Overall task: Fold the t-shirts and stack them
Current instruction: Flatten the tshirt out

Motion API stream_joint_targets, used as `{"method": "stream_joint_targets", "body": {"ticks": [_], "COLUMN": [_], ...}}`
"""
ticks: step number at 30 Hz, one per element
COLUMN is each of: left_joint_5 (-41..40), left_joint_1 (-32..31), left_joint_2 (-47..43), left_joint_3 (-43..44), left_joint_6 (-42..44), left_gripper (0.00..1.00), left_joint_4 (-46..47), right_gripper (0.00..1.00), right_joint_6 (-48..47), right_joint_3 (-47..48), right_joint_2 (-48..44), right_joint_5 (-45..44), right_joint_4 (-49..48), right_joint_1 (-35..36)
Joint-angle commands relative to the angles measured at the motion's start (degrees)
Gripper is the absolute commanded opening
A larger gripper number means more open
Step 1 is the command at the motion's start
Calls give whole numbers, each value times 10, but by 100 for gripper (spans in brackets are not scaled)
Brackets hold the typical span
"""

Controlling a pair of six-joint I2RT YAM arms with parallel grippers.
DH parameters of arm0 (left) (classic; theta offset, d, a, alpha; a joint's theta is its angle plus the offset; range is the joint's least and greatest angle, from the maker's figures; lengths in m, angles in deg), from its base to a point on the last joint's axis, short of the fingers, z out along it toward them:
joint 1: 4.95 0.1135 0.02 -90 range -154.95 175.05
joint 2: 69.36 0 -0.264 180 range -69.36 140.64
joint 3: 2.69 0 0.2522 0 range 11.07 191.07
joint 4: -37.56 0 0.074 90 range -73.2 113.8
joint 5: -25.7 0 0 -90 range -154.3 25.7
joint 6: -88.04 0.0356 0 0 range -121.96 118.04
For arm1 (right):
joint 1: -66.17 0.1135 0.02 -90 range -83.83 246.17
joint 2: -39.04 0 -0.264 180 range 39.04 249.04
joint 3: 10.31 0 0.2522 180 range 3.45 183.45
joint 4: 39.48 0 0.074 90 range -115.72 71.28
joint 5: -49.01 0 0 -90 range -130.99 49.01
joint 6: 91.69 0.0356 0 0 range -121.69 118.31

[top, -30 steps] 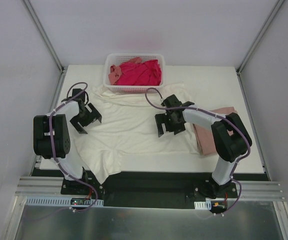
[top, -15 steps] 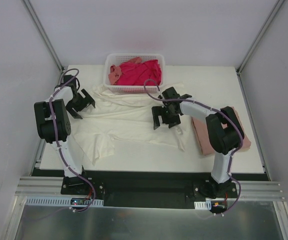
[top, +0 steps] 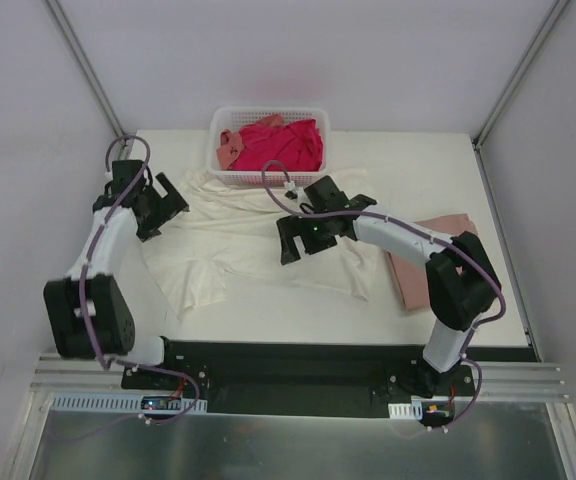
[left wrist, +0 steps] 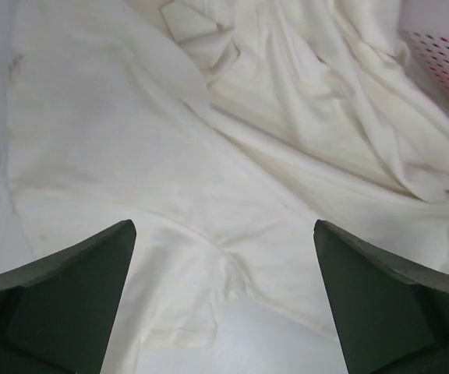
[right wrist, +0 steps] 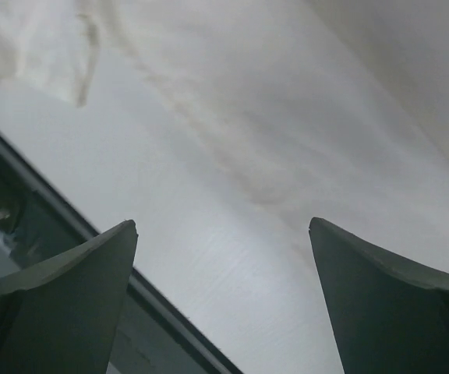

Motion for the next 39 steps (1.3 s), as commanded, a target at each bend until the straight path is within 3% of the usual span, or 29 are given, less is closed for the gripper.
{"method": "stream_joint_targets", "body": {"ticks": [1, 4, 7, 10, 20, 26, 30, 35, 39], "left_joint_5": [-18, -29, 16, 56, 68, 14, -51, -132, -86], "left_joint_1": [2, 7, 21, 24, 60, 82, 82, 83, 83], "left_joint_2": [-179, -228, -223, -213, -142, -112, -102, -104, -121], "left_joint_3": [-149, -242, -287, -313, -342, -333, -296, -237, -203], "left_joint_6": [-99, -138, -139, -141, -121, -102, -95, -92, -76], "left_gripper": [99, 99, 99, 99, 99, 99, 99, 99, 99], "left_joint_4": [-16, -13, 5, 48, 90, 70, 28, -11, -30], "right_gripper": [97, 97, 97, 97, 97, 97, 97, 97, 97], "right_joint_6": [41, 69, 64, 35, 10, 21, 4, 2, 14], "right_joint_3": [-23, -6, 42, 89, 165, 113, 50, 42, 66], "right_joint_2": [-48, -6, 68, 105, 241, 244, 194, 148, 136], "right_joint_5": [108, 170, 185, 145, 106, 99, 74, 69, 49], "right_joint_4": [-145, -236, -270, -293, -301, -295, -289, -276, -260], "right_joint_1": [74, 124, 187, 223, 237, 241, 259, 291, 292]}}
